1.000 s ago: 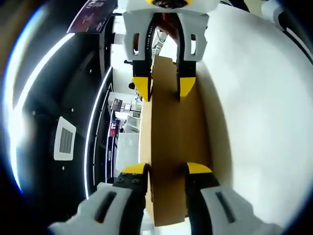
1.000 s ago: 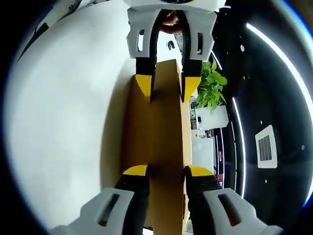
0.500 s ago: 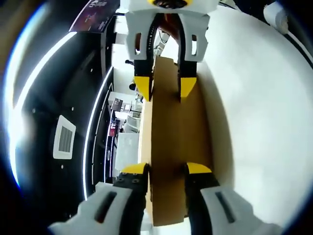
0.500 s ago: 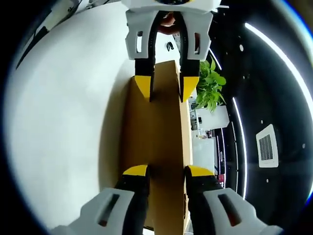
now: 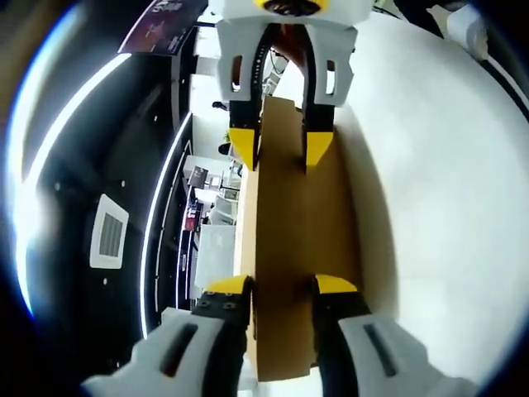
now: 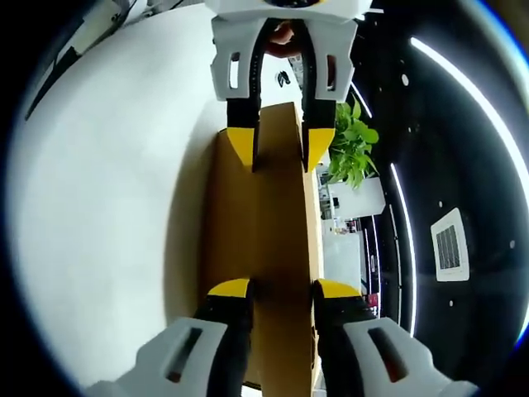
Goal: Operate the shoe box by opening the lid, removing the specified soft item, and placing it in the target area until the item is outside and the box remains undamaged.
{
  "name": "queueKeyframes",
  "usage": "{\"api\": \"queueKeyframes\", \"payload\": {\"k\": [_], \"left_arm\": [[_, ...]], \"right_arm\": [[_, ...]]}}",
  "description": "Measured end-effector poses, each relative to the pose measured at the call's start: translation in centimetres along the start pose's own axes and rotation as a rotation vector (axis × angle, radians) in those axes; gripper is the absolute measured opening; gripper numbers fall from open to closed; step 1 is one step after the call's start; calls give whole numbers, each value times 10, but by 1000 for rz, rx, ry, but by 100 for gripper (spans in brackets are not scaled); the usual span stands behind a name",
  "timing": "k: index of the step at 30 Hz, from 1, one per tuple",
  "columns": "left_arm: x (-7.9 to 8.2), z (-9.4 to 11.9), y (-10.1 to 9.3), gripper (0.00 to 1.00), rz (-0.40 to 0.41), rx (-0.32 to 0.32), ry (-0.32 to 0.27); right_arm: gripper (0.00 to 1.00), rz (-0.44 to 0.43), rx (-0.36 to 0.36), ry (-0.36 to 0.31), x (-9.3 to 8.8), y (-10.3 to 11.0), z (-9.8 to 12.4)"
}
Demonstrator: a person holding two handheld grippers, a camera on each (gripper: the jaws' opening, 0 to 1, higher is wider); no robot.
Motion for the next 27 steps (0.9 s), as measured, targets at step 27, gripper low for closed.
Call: {"api": "queueKeyframes", "payload": {"k": [27], "left_arm": [[3, 3, 9, 29, 0, -14, -1]], "right_arm": [[28, -8, -16, -4, -1, -9, 4]]}}
Point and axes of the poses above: the point that each gripper's makers call its tool centre point, and the gripper's own axes: z roughly backward along the fingers, y roughly to its left, x roughly out of its top, the point moved 1 cm from there along z, roughly backward along the fingers, and after that the axes turned 13 degrees about y, right-handed, at the moved point
